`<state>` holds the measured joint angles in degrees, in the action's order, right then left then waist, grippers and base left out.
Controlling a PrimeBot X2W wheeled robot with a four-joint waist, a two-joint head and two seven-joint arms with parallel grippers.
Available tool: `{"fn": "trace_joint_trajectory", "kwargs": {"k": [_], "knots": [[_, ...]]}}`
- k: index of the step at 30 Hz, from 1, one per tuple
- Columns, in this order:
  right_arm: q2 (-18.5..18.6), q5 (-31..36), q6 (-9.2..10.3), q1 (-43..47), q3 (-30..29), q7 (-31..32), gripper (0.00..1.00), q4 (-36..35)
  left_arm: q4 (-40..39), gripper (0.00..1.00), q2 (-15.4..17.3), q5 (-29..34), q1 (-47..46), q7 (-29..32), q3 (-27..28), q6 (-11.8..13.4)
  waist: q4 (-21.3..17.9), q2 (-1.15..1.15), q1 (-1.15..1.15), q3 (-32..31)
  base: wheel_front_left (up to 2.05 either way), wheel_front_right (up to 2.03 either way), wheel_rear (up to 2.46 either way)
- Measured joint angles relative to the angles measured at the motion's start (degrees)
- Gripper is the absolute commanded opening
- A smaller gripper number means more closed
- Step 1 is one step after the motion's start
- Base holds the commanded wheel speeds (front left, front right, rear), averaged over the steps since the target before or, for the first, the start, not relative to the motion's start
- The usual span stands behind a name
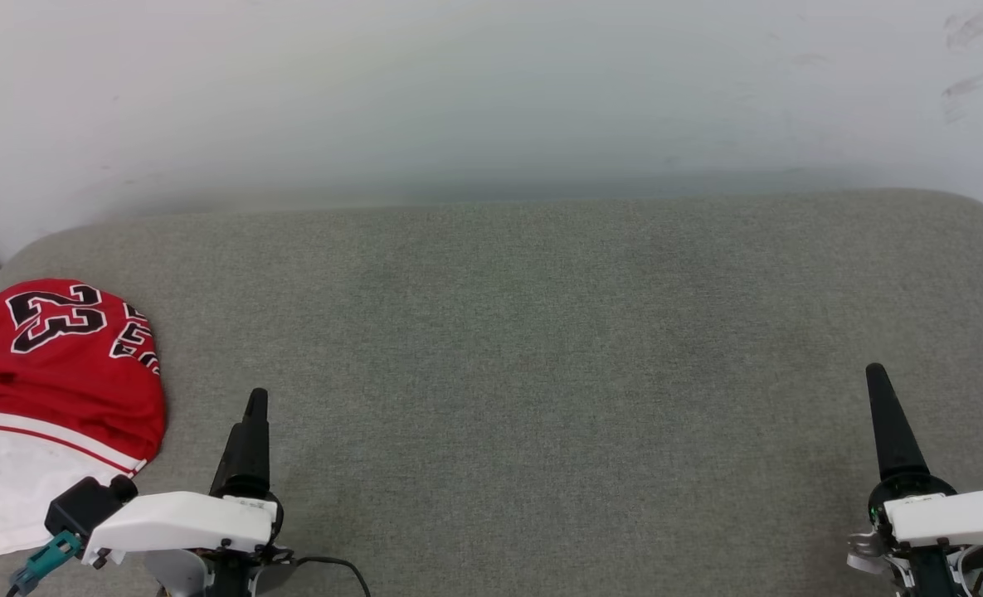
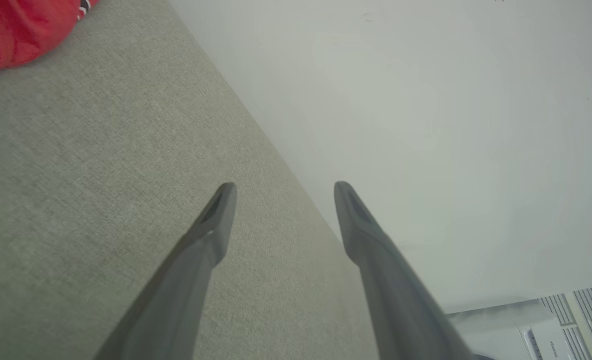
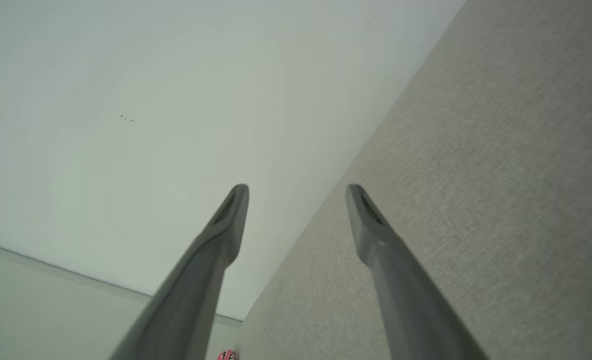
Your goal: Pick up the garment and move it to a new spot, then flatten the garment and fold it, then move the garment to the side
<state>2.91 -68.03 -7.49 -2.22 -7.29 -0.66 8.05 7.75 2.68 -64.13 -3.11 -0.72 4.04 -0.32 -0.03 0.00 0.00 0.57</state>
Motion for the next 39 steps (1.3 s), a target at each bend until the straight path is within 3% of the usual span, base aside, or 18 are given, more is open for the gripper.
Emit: {"fn": "trace_joint_trajectory", "kwargs": {"k": [14, 39], "knots": [[-0.01, 19.14, 0.00, 1.36, 2.70, -2.91, 1.00, -4.82, -2.43, 1.00, 0.02, 14.78, 0.73, -2.87, -3.27, 4.38, 0.15, 0.00, 0.00, 0.00, 0.00, 0.00, 0.00], [-0.01, 39.77, 0.00, 3.45, 4.88, -7.16, 1.00, -6.76, -5.00, 1.00, 0.23, 33.32, 2.63, -7.12, -6.68, 5.47, 0.34, 0.00, 0.00, 0.03, 0.00, 0.00, 0.00]]}}
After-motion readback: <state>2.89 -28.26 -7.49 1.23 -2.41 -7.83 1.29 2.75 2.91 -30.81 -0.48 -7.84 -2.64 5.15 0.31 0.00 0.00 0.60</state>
